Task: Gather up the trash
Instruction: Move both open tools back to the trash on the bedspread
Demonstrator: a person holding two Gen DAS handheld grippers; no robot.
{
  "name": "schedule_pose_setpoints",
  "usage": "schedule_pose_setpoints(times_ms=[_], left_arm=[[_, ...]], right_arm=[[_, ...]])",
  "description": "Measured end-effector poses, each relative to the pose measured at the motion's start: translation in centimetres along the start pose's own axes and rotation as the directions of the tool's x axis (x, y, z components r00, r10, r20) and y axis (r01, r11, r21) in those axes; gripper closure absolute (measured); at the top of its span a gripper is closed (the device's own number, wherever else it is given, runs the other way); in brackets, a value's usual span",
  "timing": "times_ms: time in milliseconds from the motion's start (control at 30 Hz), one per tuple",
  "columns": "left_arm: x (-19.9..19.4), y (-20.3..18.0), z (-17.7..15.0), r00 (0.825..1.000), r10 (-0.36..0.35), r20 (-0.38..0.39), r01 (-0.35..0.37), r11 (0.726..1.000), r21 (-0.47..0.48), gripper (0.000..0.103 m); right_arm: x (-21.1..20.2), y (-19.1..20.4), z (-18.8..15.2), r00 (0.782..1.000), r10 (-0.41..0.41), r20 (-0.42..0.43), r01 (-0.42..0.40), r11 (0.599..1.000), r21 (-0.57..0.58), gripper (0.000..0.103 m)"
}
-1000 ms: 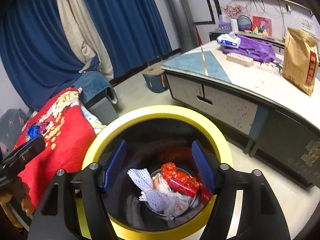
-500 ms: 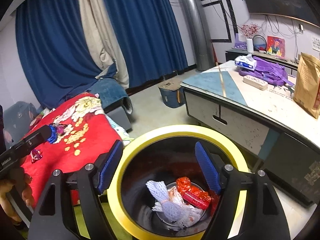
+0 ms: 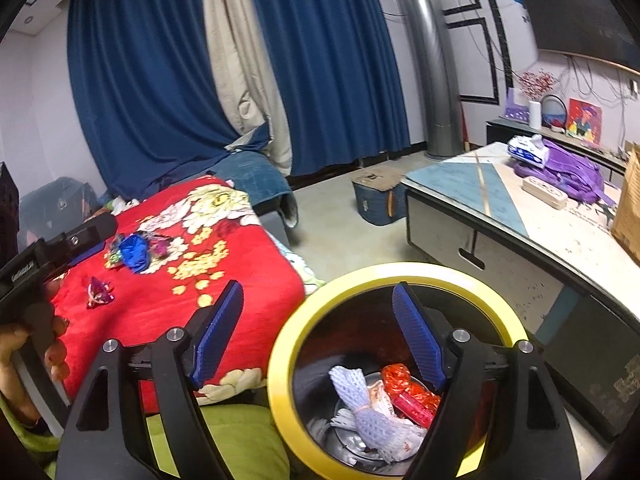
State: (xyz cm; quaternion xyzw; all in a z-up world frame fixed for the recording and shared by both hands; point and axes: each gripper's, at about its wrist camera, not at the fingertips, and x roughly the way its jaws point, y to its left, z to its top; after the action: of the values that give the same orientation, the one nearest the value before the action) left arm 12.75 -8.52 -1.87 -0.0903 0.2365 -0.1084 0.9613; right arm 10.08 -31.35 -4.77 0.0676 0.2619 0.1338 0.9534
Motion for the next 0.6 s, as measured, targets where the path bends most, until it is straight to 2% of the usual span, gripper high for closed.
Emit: schedule_pose_setpoints(times_ms=[600], left_arm=[[-2.8,6.6,1.8,0.988,0.133,0.074,-0.122,0.983,-0.138,0.011]], right_arm=[[1.8,8.0,1.7,0.989,0.148,-0.014,-0.149,0.978,-0.143,0.025]])
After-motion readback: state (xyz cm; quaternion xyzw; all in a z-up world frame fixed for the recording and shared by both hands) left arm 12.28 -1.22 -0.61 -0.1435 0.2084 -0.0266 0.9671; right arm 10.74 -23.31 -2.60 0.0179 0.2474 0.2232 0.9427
